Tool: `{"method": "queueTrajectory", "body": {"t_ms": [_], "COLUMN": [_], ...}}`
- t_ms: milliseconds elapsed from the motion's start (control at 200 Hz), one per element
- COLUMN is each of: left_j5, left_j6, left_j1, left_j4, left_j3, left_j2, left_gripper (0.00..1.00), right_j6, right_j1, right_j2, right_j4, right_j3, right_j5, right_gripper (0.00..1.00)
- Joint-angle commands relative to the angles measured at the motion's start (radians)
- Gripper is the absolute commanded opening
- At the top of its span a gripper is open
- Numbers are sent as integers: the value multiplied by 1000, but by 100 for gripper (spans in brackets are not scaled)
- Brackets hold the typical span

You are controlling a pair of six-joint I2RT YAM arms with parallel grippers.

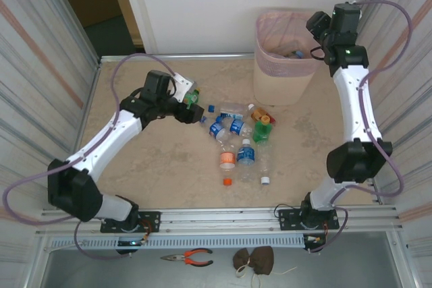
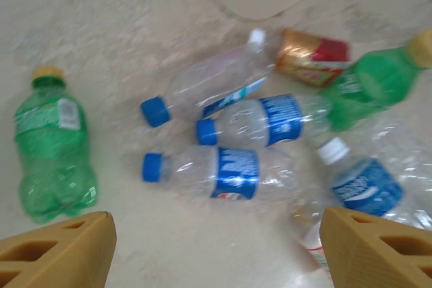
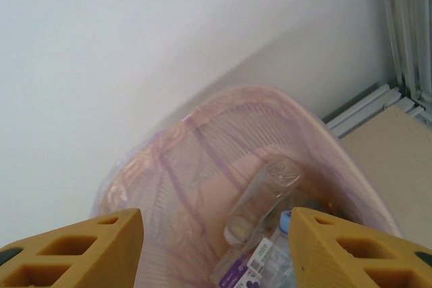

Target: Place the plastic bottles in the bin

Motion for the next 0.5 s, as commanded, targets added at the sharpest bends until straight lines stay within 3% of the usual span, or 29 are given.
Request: {"method": "queueTrajectory", "body": {"t_ms": [0, 215, 496], "left_j5": [-127, -198, -196], "left_j6": [26, 55, 100], "left_j1": [26, 78, 120], "left_j4": [-72, -139, -206], "left_j3": [64, 188, 367], "left_j2": [75, 270, 507], "left_gripper": [79, 81, 89], "right_j6": [-35, -38, -38], "right_j1": [-17, -38, -62], "right_j2": [-87, -225, -320], "right_j4": [-15, -9, -23], "right_j3": [-78, -216, -311], "right_j5": [-6, -6, -12], "right_gripper": [58, 59, 59]}}
